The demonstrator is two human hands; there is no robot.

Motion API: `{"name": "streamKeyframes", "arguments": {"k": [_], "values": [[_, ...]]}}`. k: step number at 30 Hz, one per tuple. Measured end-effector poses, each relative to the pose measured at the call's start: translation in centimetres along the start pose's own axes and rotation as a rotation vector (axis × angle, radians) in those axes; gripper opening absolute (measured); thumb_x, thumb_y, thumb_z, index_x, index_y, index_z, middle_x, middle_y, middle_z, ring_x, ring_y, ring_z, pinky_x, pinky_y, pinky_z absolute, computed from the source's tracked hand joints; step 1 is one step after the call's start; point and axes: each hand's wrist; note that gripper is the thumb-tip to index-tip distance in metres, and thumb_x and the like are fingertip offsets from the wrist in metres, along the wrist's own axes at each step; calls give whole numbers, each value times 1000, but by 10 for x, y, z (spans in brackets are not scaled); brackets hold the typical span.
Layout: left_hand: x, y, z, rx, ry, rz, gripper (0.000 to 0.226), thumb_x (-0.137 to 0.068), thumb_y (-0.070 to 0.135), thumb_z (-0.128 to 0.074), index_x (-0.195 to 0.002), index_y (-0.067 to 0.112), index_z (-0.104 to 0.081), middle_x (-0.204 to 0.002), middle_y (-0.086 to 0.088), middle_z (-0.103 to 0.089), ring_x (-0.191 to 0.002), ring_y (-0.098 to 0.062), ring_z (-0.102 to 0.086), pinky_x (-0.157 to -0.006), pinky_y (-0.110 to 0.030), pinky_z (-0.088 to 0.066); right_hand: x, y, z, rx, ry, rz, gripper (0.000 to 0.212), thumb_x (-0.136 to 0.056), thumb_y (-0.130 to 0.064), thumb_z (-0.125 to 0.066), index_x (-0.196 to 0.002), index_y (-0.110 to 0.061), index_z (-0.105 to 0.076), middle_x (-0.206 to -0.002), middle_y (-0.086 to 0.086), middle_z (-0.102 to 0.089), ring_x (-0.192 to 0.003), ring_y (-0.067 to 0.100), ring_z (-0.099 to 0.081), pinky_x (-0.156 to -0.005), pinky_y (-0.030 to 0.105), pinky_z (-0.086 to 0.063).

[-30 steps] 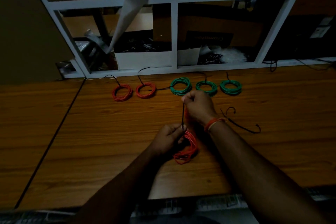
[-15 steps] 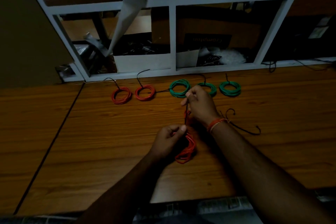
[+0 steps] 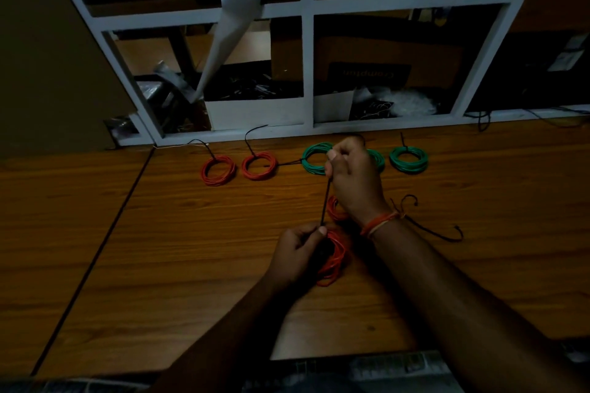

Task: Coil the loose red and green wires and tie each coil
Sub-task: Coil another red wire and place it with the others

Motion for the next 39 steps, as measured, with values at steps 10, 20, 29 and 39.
{"name": "streamKeyframes", "arguments": {"k": [10, 20, 29, 39], "values": [[-17, 7, 45, -15, 292, 51, 22, -102, 23, -60, -110, 6, -72, -91, -14, -69, -88, -30, -65, -72, -34, -54, 17, 4, -7, -38, 113, -14, 11, -103, -20, -56, -113, -16, -57, -101, -7, -66, -82, 0, -62, -65, 13, -47], [-58, 10, 63, -87, 208, 139, 25, -104, 20, -54, -104, -2, -67, -72, -5, -60, -74, -25, -59, -64, -32, -46, 70, 48, -40, 391, -187, -136, 17, -94, -26, -67, -110, -21, -71, -106, 2, -61, -91, 18, -63, -79, 32, -53], [-77, 26, 69, -1182, 181, -148, 30, -107, 34, -43, -93, 21, -65, -86, 4, -66, -83, -17, -61, -93, -39, -40, 47, 49, -48, 647, -227, -171, 32, -101, -34, -53, -127, -20, -65, -126, 5, -56, -124, 25, -46, -101, 36, -45], [-66, 27, 92, -1019, 323, -92, 49, -101, 51, -33, -95, 18, -69, -87, 0, -71, -82, -18, -67, -83, -48, -55, 39, 58, -32, 495, -149, -125, 38, -101, -14, -52, -137, -17, -62, -128, 8, -61, -118, 24, -52, -93, 26, -38]]}}
Point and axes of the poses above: each hand's wrist, its own x-axis away from the middle knuckle, its own z-axis out of the back of the hand, y = z × x
